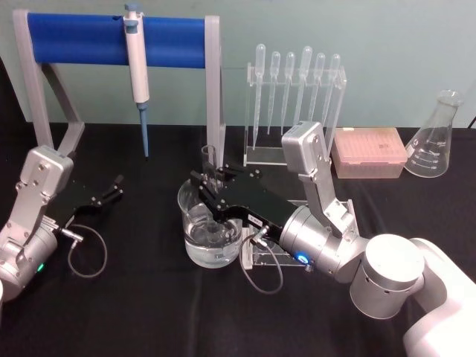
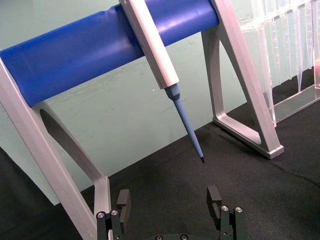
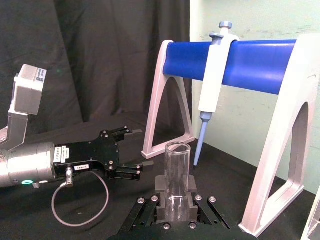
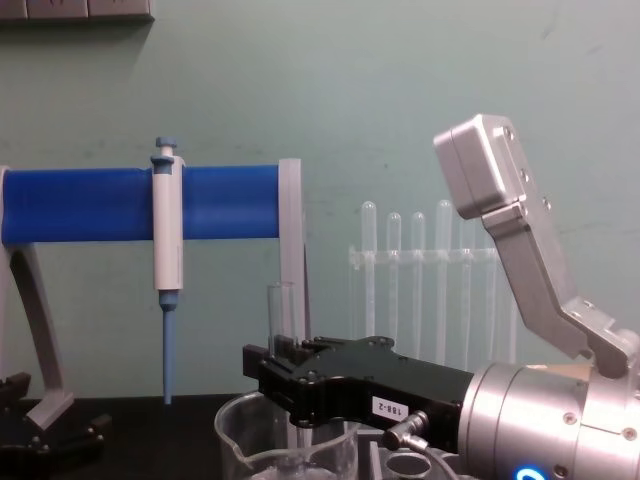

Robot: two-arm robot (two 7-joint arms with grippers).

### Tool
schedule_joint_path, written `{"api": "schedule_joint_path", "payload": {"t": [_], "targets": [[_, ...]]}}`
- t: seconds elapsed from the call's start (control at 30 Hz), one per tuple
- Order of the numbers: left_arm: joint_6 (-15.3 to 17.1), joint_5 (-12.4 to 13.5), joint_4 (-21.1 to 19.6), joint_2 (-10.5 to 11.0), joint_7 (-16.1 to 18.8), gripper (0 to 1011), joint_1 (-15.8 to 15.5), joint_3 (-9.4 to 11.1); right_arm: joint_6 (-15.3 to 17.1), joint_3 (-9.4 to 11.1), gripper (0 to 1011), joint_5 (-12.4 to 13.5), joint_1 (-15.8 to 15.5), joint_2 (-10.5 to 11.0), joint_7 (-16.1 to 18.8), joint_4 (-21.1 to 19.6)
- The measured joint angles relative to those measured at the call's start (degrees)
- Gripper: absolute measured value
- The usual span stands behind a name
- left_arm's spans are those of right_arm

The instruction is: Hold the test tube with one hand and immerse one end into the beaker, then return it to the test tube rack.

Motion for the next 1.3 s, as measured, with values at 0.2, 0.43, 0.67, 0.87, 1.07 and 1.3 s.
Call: {"api": "schedule_joint_path", "payload": {"t": [0.2,0.43,0.67,0.87,1.07,1.3], "targets": [[0.0,0.0,0.0,0.0,0.0,1000,0.0,0.0,0.0,0.0,227,0.0,0.0,0.0,0.0,0.0],[0.0,0.0,0.0,0.0,0.0,1000,0.0,0.0,0.0,0.0,227,0.0,0.0,0.0,0.0,0.0],[0.0,0.0,0.0,0.0,0.0,1000,0.0,0.0,0.0,0.0,226,0.0,0.0,0.0,0.0,0.0],[0.0,0.0,0.0,0.0,0.0,1000,0.0,0.0,0.0,0.0,226,0.0,0.0,0.0,0.0,0.0],[0.0,0.0,0.0,0.0,0.0,1000,0.0,0.0,0.0,0.0,226,0.0,0.0,0.0,0.0,0.0],[0.0,0.0,0.0,0.0,0.0,1000,0.0,0.0,0.0,0.0,226,0.0,0.0,0.0,0.0,0.0]]}}
